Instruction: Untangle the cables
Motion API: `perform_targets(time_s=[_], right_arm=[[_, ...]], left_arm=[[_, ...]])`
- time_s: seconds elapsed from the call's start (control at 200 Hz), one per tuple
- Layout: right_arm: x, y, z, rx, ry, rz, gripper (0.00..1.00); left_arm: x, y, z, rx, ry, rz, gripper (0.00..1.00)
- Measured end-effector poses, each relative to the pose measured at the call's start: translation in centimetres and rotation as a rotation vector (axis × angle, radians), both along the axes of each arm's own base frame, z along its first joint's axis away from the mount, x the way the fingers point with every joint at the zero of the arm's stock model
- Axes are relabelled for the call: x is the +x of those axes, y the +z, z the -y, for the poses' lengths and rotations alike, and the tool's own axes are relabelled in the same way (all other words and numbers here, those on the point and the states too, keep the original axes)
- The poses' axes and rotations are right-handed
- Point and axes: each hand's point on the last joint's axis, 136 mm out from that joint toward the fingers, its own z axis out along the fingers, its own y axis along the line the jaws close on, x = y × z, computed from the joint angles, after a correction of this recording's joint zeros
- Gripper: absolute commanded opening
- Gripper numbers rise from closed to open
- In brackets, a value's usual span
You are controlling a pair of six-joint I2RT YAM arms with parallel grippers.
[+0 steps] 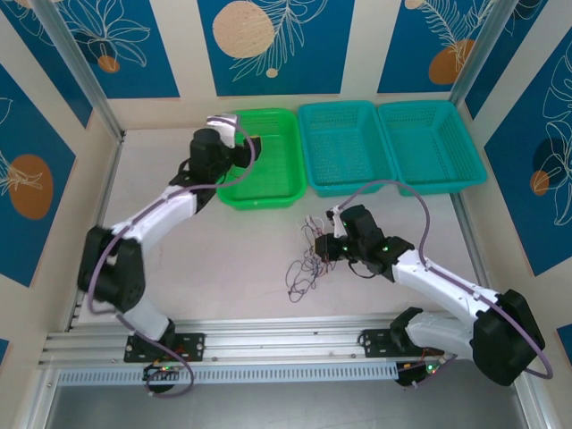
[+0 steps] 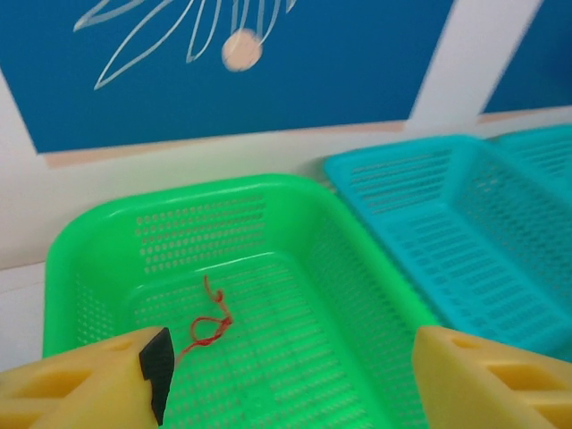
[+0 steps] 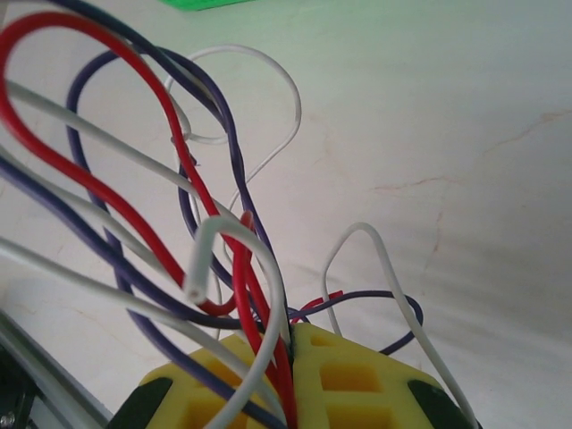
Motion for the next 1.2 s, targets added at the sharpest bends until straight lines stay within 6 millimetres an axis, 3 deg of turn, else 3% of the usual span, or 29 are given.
perform_targets(time_s=[0.095,0.195,0.28,0.405,0.665,0.795,0.835,0.895,0.985,1.11,1.2], right_arm=[[-0.1,0.6,-1.6,0.031,0.085,-0.009,0.00],[-0.1,1.4,-3.4,0.085,0.165,-0.014,0.00],[0.2,1.7,-4.7,0.116,0.207,-0.027,0.00],[0.6,1.5,-6.2,0.136,0.251,-0.047,0.00],[-0.2,1.3,-8.1,0.143,0.335,-0.062,0.00],[-0.9,1.4,-8.7,0.157,0.371,-0.071,0.00],[-1.2,1.4,-8.9,0.162,0.382,-0.073,0.00],[-1.4,1.6,-9.1,0.169,0.397,-0.073,0.00],[-1.6,1.7,-9.3,0.171,0.404,-0.072,0.00],[-0.9,1.5,-9.0,0.148,0.371,-0.057,0.04],[0.0,1.1,-8.3,0.134,0.321,-0.057,0.12]], left_arm=[[-5.3,3.8,-0.1,-0.077,-0.080,0.060,0.70],[-10.9,5.6,0.5,-0.134,-0.177,0.098,0.69],[-14.6,4.4,1.1,-0.158,-0.249,0.076,0.69],[-17.9,0.1,2.2,-0.140,-0.346,-0.042,0.69],[-19.9,-7.3,3.0,-0.128,-0.405,-0.253,0.82],[-19.3,-9.8,4.6,-0.166,-0.448,-0.330,0.79],[-19.0,-10.6,5.0,-0.171,-0.450,-0.355,0.72],[-18.6,-11.6,5.5,-0.188,-0.450,-0.391,0.52],[-18.4,-12.1,6.3,-0.207,-0.470,-0.407,0.00],[-18.5,-12.3,6.6,-0.212,-0.472,-0.414,0.00],[-18.1,-11.8,6.1,-0.210,-0.436,-0.393,0.00]])
